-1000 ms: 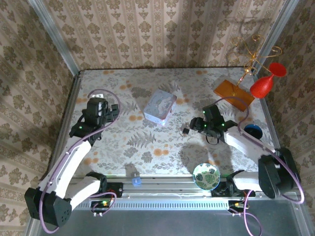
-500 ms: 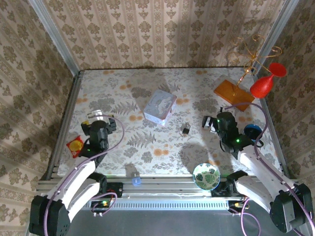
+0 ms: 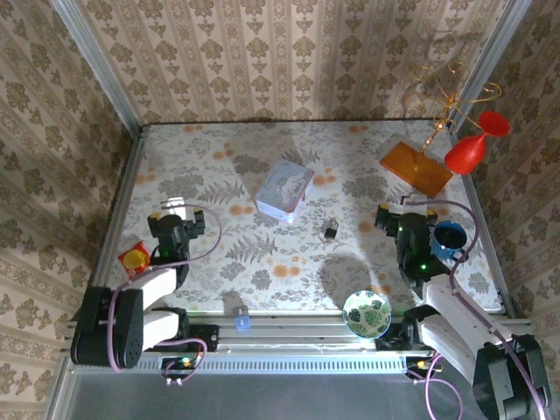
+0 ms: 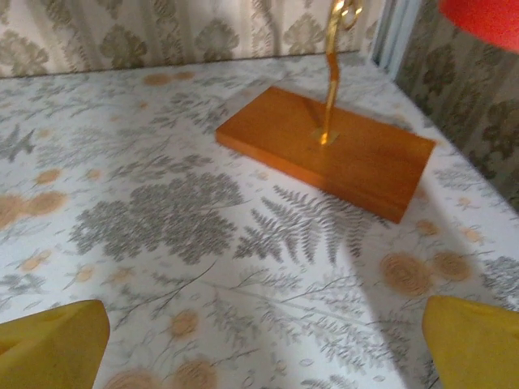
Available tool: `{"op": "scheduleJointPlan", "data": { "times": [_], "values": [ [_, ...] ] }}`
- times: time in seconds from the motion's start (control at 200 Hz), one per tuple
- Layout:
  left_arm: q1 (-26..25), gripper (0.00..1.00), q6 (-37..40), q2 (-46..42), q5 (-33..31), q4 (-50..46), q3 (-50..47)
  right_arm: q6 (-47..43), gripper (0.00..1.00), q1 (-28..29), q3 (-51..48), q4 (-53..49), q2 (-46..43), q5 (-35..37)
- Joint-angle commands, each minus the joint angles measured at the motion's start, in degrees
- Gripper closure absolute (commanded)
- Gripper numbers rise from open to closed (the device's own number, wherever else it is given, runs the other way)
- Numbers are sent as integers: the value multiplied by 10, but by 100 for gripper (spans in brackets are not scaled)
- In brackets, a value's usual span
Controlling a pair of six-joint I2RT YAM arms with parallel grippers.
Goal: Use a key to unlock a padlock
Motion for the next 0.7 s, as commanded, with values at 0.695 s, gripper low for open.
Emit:
{"op": "scheduleJointPlan", "data": {
  "times": [0.695],
  "values": [
    [115, 0, 36, 208, 318, 164, 76, -47, 0, -105, 18, 345, 300, -222]
  ]
}}
